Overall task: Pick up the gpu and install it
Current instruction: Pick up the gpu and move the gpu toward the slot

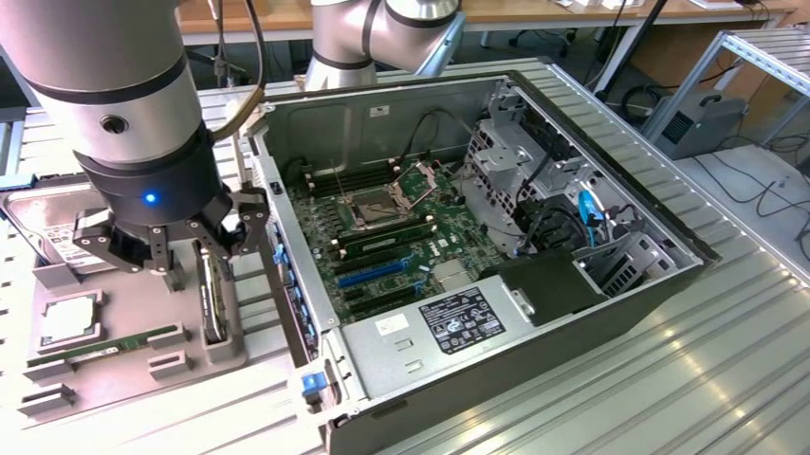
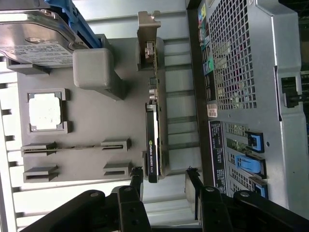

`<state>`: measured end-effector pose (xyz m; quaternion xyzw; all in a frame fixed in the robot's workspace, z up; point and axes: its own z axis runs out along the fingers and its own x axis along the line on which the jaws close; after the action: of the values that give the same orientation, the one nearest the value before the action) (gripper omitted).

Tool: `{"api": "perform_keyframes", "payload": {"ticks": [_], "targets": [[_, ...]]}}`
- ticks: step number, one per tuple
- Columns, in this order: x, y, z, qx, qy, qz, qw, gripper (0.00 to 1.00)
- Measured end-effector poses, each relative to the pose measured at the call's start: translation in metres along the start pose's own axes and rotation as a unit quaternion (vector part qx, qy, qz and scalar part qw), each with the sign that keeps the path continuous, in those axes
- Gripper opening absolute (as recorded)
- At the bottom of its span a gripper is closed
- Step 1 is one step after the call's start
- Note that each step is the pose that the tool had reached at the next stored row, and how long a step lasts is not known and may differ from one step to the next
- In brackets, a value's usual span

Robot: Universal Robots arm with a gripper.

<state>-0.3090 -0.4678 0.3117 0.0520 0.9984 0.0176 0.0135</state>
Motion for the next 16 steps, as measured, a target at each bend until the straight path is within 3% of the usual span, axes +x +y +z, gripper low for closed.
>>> {"api": "perform_keyframes", "payload": {"ticks": [16], "targets": [[0.0004, 0.0025, 0.005, 0.0001, -0.0001, 0.002, 1.0, 0.48]]}}
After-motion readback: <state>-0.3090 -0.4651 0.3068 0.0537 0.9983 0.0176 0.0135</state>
